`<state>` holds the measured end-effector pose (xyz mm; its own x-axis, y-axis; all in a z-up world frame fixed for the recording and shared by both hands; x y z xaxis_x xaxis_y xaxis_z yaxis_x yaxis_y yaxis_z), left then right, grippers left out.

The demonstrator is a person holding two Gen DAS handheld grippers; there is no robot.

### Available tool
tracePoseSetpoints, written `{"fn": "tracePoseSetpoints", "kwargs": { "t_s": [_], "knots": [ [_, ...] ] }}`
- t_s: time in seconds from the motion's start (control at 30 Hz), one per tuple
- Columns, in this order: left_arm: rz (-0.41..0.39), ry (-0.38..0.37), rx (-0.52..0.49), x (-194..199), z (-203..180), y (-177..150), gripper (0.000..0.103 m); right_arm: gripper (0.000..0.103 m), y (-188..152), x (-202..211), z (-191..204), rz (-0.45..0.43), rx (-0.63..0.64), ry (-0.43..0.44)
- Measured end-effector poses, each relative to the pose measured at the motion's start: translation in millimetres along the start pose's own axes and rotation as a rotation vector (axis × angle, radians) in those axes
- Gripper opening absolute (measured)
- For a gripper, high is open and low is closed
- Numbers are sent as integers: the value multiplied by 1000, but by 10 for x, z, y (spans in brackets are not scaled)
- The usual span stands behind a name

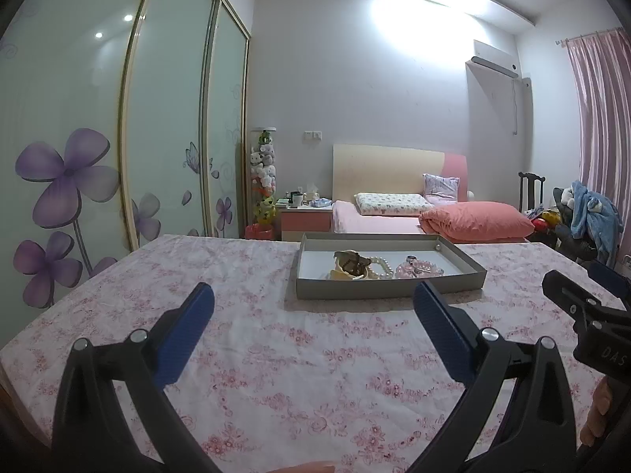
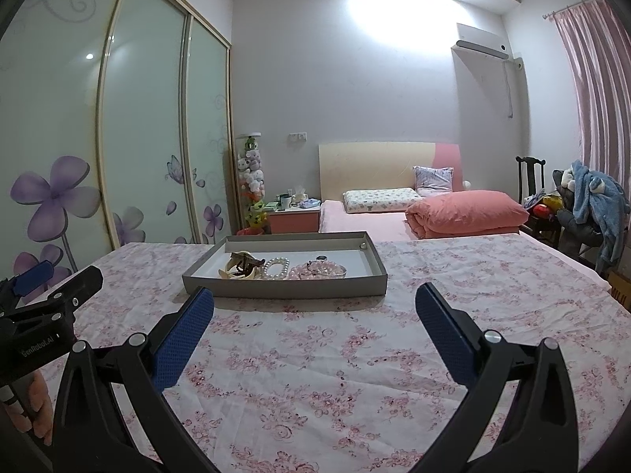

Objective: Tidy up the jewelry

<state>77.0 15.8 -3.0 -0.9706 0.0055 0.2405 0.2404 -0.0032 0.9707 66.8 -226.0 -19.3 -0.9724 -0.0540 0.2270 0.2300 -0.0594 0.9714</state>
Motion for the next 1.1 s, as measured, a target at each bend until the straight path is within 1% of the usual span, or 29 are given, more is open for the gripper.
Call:
{"fn": "tracePoseSetpoints", "kwargs": {
  "t_s": [0.27,1.1],
  "knots": [
    [9,-1,-6,-3,-8,-57,99,101,-12,11,0,8,-5,4],
    [14,-6,-10,-9,-33,-74,99,101,-33,4,29,15,-6,7]
  ]
}}
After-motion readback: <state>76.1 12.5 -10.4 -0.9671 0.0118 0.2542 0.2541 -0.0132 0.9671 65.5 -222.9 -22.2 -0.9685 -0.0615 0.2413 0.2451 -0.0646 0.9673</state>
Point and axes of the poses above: each gripper's, at about its wrist camera, not at the fingertips, and x roughly against the way its jaws point, z to its left, y to its top, the point moved 2 cm from there along -x, roughly the way its jaws point, and after that the axes turned 1 degree about -z, right-handed, at the moved point
